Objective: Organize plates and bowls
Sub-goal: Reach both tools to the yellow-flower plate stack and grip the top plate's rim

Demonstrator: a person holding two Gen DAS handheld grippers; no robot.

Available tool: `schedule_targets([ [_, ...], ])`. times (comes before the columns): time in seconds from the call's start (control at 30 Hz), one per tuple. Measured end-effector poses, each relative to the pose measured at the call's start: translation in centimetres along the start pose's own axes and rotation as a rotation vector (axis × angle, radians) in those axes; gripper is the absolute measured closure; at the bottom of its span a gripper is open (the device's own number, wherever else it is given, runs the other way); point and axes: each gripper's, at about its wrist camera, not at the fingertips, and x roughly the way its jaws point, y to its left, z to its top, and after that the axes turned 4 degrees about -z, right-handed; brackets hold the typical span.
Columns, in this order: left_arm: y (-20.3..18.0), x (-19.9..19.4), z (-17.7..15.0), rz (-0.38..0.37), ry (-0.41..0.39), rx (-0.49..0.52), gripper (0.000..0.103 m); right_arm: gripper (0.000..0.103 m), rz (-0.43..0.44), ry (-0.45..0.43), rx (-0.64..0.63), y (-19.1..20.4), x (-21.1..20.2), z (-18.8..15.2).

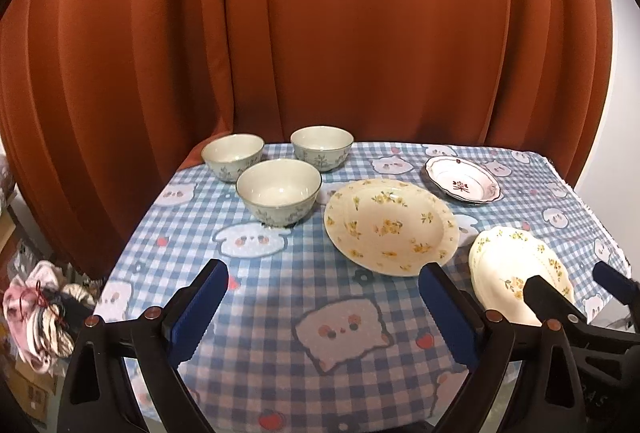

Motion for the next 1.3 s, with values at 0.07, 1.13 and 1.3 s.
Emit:
schedule_targets([
  [0.07, 0.4, 0.6, 0.1, -0.021, 0.018, 0.005, 0.006, 0.0, -0.023, -0.001, 0.009, 0.5, 0.0, 0.1],
  [1.13, -9.8, 9.3, 1.0, -0.032, 0.175, 0.006, 0.014, 0.0, -0.075, 0.134, 0.014, -8.9, 8.8, 2.4],
  [1.3, -12.4, 11.6, 0.5, -0.02, 0.228, -0.023, 0.014, 0.0, -0.057, 0.175, -0.013, -11.9, 11.1, 2.7],
])
